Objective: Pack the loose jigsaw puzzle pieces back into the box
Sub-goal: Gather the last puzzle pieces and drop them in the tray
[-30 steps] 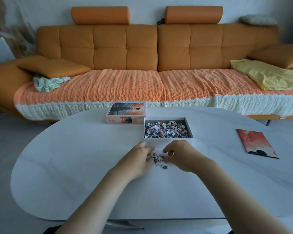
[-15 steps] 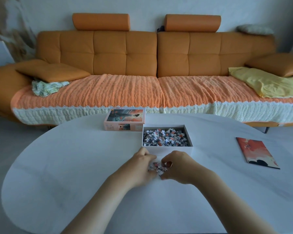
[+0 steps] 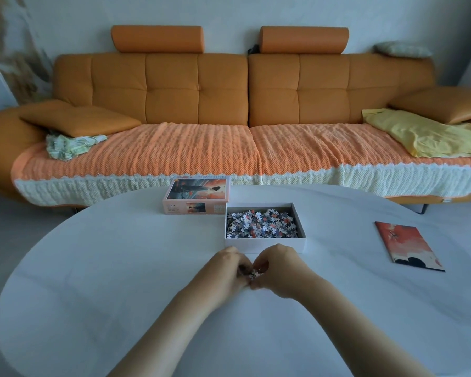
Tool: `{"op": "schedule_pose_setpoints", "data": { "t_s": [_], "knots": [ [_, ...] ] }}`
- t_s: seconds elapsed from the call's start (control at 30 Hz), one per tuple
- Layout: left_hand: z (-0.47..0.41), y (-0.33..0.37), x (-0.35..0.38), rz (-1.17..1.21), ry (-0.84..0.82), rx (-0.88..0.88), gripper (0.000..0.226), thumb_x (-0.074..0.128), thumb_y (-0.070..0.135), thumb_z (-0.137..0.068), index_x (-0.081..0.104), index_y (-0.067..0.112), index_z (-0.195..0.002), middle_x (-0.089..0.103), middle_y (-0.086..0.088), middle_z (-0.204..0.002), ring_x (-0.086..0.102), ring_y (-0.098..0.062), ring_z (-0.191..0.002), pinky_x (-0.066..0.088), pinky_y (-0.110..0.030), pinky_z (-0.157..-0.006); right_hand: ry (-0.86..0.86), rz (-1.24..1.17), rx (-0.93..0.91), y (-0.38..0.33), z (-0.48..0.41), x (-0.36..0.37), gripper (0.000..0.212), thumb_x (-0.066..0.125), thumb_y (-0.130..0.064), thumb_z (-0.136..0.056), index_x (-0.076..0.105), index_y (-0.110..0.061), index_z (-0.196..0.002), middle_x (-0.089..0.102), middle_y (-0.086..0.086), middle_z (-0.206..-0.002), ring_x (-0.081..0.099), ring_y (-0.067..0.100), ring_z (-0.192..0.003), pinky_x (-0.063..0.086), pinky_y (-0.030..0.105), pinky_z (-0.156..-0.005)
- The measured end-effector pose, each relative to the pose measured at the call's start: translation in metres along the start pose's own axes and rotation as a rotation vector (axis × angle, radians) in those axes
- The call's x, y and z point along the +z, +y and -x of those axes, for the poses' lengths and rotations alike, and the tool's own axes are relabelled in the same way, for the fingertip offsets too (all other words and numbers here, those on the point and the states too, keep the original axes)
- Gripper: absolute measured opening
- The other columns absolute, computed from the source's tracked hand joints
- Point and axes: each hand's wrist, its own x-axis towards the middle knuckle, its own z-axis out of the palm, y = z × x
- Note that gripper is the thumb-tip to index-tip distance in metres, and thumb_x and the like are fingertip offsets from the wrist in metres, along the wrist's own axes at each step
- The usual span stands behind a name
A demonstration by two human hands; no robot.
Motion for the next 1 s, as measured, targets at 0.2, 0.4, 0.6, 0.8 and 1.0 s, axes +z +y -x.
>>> {"op": "schedule_pose_setpoints", "data": {
  "t_s": [0.2, 0.4, 0.6, 0.8, 1.0],
  "knots": [
    [0.002, 0.005, -0.007, 0.048, 0.000, -0.026, 0.012, 0.075, 0.022, -0.076, 0.069, 0.024, -0.087, 0.060, 0.010, -0.084, 0.055, -0.003, -0.073, 0.038, -0.007, -0.061, -0.034, 0.007, 0.040, -0.002, 0.001, -0.004, 0.018, 0.078, -0.024, -0.071, 0.074, -0.012, -0.084, 0.065, 0.003, -0.075, 0.057, 0.016, -0.064, 0.037, 0.011, -0.038],
    [0.000, -0.002, -0.007, 0.226, 0.012, -0.115, 0.019, 0.080, 0.020, -0.071, 0.067, 0.024, -0.085, 0.067, 0.007, -0.081, 0.063, -0.008, -0.073, 0.048, -0.016, -0.066, -0.021, -0.096, 0.026, 0.000, -0.001, -0.004, 0.010, 0.075, -0.018, -0.072, 0.075, -0.015, -0.082, 0.074, 0.006, -0.074, 0.069, 0.018, -0.074, 0.049, 0.019, -0.053],
    [-0.015, 0.008, -0.019, 0.352, 0.149, -0.116, 0.022, 0.078, 0.008, -0.075, 0.069, 0.026, -0.084, 0.067, 0.011, -0.075, 0.057, 0.006, -0.062, 0.043, -0.008, -0.059, 0.138, -0.263, -0.063, 0.005, -0.007, -0.021, 0.011, 0.082, -0.023, -0.075, 0.071, -0.024, -0.078, 0.071, 0.004, -0.070, 0.069, 0.019, -0.060, 0.053, 0.023, -0.055],
    [-0.053, 0.024, -0.025, 0.429, 0.331, -0.022, 0.023, 0.075, 0.005, -0.079, 0.069, 0.023, -0.092, 0.070, 0.007, -0.084, 0.064, -0.008, -0.076, 0.054, -0.022, -0.072, 0.456, -0.259, -0.149, 0.014, -0.025, -0.042, 0.012, 0.081, -0.021, -0.076, 0.075, -0.023, -0.086, 0.063, -0.015, -0.070, 0.059, 0.005, -0.068, 0.045, 0.016, -0.064],
    [-0.067, 0.010, -0.013, 0.110, 0.233, 0.076, 0.022, 0.066, 0.016, -0.090, 0.071, 0.022, -0.111, 0.066, 0.006, -0.108, 0.061, -0.010, -0.097, 0.046, -0.021, -0.083, 0.389, 0.107, -0.061, 0.032, -0.040, -0.036, 0.022, 0.060, -0.039, -0.090, 0.070, -0.040, -0.110, 0.071, -0.006, -0.103, 0.061, 0.021, -0.100, 0.044, 0.037, -0.088]
  ]
}}
